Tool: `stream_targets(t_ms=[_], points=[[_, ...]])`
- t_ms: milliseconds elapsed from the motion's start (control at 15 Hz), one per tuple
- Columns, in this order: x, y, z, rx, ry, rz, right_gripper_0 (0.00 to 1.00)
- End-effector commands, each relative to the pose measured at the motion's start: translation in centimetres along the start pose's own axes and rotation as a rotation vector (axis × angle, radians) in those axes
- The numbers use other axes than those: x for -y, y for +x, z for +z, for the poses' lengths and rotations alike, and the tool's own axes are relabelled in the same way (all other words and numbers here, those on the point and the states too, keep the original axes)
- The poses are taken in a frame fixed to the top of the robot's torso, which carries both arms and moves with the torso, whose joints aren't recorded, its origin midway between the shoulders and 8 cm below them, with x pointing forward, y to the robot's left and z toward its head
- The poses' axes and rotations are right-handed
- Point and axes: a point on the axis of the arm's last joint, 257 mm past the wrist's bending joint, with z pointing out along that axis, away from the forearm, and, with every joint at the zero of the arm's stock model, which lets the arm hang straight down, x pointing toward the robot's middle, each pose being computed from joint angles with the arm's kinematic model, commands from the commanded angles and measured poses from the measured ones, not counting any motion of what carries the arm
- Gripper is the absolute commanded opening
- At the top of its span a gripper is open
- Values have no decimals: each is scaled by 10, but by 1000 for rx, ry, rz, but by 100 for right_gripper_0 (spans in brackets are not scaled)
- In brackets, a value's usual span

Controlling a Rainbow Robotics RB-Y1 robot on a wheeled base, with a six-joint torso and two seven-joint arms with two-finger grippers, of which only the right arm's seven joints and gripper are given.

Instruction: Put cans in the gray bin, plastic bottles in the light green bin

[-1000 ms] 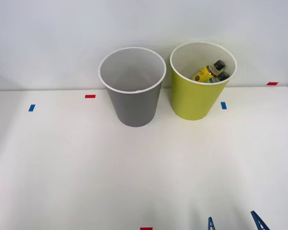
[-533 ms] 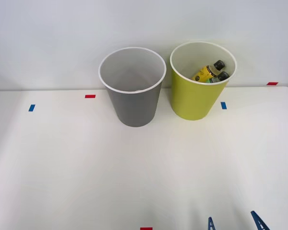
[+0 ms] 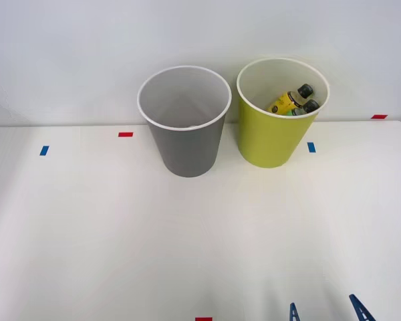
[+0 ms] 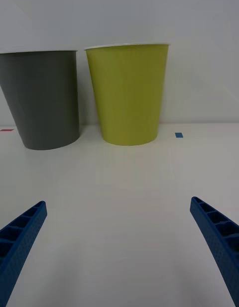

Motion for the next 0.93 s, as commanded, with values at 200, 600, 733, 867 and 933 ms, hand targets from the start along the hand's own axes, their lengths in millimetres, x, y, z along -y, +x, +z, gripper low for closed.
stream_targets(t_ms=[200, 600, 733, 867, 933], points=[[0, 0, 0, 0, 0, 0, 100], [0, 0, 0, 0, 0, 0, 100], [0, 0, 0, 0, 0, 0, 100], [0, 0, 0, 0, 0, 0, 100], [0, 0, 0, 0, 0, 0, 100]])
